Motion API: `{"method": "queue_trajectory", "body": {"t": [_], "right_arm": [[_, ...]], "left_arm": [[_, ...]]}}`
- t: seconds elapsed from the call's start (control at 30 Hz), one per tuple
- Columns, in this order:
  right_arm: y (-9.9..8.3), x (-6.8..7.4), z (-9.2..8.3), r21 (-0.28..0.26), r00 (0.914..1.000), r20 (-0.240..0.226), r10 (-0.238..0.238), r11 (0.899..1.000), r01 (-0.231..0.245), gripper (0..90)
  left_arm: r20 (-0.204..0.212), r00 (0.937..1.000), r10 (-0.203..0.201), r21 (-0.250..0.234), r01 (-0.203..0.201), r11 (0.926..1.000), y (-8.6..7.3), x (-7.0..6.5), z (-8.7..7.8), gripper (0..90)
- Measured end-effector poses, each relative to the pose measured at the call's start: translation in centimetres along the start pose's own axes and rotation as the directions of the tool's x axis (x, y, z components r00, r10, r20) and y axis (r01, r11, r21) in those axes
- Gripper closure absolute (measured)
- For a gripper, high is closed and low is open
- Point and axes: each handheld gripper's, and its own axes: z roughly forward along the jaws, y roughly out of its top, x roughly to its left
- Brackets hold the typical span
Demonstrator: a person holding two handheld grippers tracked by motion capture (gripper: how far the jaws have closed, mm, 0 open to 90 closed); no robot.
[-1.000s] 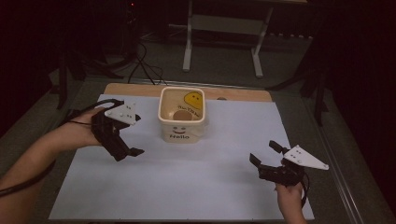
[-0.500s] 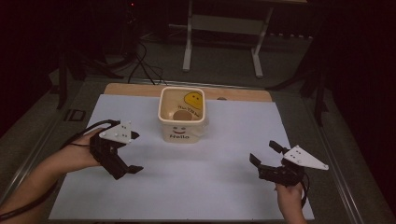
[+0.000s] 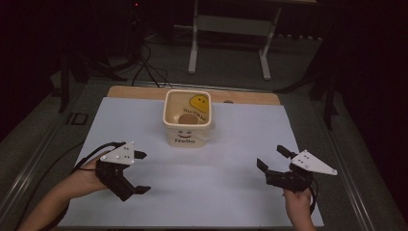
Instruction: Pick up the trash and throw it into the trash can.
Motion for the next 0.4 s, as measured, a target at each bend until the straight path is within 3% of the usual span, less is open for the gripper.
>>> {"method": "queue_trajectory", "body": {"t": [0.27,0.4], "right_arm": [[-0.1,0.0,0.2,0.005,1.0000,0.002,-0.001,1.000,0.001,11.8],[-0.2,0.0,0.2,0.004,1.0000,0.001,-0.002,1.000,0.002,11.7]], "left_arm": [[0.005,0.9997,-0.025,-0.036,0.025,0.9990,-0.7,-0.5,0.8,1.8],[-0.001,0.9996,-0.028,-0.027,0.028,0.9992,-0.9,-0.5,1.3,1.8]]}}
